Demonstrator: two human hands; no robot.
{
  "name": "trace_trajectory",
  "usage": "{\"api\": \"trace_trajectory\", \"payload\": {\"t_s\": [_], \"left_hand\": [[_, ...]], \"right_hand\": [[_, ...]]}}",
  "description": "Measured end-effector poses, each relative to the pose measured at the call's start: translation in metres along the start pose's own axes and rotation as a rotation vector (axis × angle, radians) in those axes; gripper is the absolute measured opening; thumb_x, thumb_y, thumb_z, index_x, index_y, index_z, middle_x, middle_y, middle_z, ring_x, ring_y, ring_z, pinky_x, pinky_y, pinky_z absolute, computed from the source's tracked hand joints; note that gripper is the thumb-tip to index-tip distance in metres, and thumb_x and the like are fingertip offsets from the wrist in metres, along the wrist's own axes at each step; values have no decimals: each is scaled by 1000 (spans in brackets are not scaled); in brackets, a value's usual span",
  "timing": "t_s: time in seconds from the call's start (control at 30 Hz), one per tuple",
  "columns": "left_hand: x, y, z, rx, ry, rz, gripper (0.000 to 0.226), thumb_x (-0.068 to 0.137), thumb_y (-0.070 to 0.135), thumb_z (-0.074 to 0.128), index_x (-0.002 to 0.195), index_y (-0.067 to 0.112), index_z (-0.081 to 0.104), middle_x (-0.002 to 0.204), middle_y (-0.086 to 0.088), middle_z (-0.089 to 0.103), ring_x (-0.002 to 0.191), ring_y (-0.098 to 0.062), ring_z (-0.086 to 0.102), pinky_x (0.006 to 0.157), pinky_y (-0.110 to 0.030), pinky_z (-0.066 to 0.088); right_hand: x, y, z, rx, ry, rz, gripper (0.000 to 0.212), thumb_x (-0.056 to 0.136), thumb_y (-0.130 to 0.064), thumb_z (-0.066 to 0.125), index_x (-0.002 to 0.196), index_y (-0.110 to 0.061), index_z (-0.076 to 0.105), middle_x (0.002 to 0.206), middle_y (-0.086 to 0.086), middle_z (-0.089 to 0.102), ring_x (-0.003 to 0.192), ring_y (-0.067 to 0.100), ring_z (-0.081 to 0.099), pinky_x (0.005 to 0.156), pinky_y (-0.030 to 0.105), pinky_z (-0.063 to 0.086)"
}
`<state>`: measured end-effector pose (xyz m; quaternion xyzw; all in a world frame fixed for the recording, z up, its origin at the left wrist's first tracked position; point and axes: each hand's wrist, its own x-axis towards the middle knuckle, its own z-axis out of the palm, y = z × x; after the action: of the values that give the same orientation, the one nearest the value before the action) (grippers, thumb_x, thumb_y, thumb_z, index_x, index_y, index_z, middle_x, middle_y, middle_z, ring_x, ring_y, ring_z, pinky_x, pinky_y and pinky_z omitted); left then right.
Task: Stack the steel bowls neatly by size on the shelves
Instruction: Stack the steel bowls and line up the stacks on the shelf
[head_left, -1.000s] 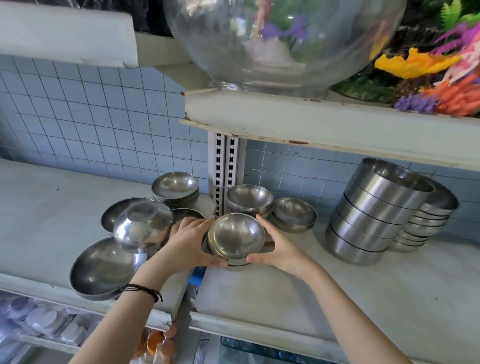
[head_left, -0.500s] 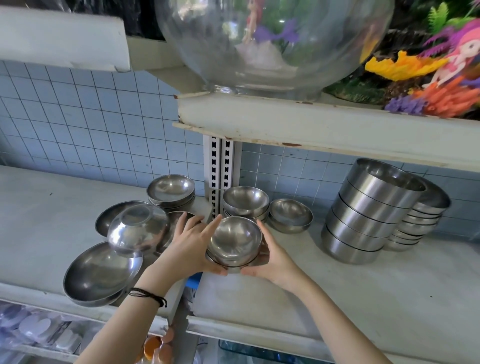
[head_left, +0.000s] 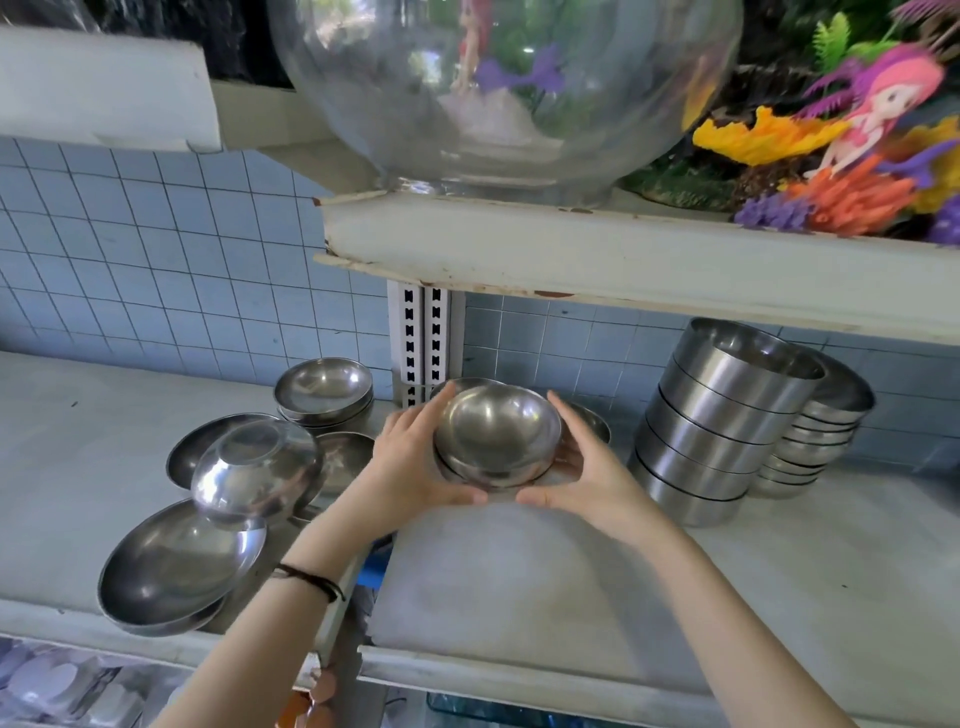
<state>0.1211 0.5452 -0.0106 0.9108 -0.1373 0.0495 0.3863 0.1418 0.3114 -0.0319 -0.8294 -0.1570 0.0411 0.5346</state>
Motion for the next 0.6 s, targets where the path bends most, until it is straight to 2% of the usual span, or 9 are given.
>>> {"api": "trace_trajectory", "payload": {"t_s": [0.07,0.13,0.17,0.27,0.37,0.43,0.5,0.6], "left_hand": [[18,2,-9,-7,4,-13,129,52,52,87,151,35,8,146,-4,35,138,-23,23,114,-43,20],[37,1,-15,7,16,-18,121,63,37,89,152,34,8,147,-4,35,138,-23,25,115,-43,24],[46,0,-18,17,18,-20,119,64,35,88,153,34,8,148,-4,35,138,-23,25,115,-43,25],[62,-2,-21,29,10,-26,118,65,35,88,153,33,9,149,-4,33,140,-21,22,115,-41,25],[68,-6,-20,13,-1,-32,116,67,33,87,153,35,9,150,-5,31,141,-22,21,116,-44,25],[73,-10,-19,9,-2,-40,114,68,33,86,152,35,9,151,-4,31,141,-22,21,115,-44,26],[77,-15,-17,7,-5,-51,114,68,35,86,152,35,10,151,-4,31,140,-22,21,115,-45,27],[83,-23,-12,9,-2,-66,112,68,36,86,152,35,10,150,-4,34,138,-23,23,114,-44,28]], "right_hand": [[17,-9,-7,20,2,-10,121,58,-28,95,154,-35,21,143,-17,48,125,-6,49,111,24,39],[35,-17,-12,46,1,-12,116,67,-9,89,156,-29,18,142,-7,49,116,-7,54,100,12,43],[43,-20,-13,49,0,-13,115,68,-5,88,156,-29,18,142,-5,50,114,-4,56,97,11,44],[61,-19,-16,43,-3,-1,114,69,-3,87,155,-33,17,137,-5,50,112,2,59,90,10,48],[72,-15,-18,47,-5,10,112,70,0,85,155,-32,18,126,-8,49,102,-5,59,80,5,48],[78,-13,-18,47,-10,22,112,70,1,84,155,-31,18,125,-7,50,99,-6,59,79,7,50],[84,-11,-17,43,-20,37,112,71,2,84,156,-29,17,127,-7,51,102,-1,60,80,8,50],[89,-7,-13,43,-38,56,112,72,-1,84,156,-29,16,140,-3,46,117,10,57,86,8,48]]}}
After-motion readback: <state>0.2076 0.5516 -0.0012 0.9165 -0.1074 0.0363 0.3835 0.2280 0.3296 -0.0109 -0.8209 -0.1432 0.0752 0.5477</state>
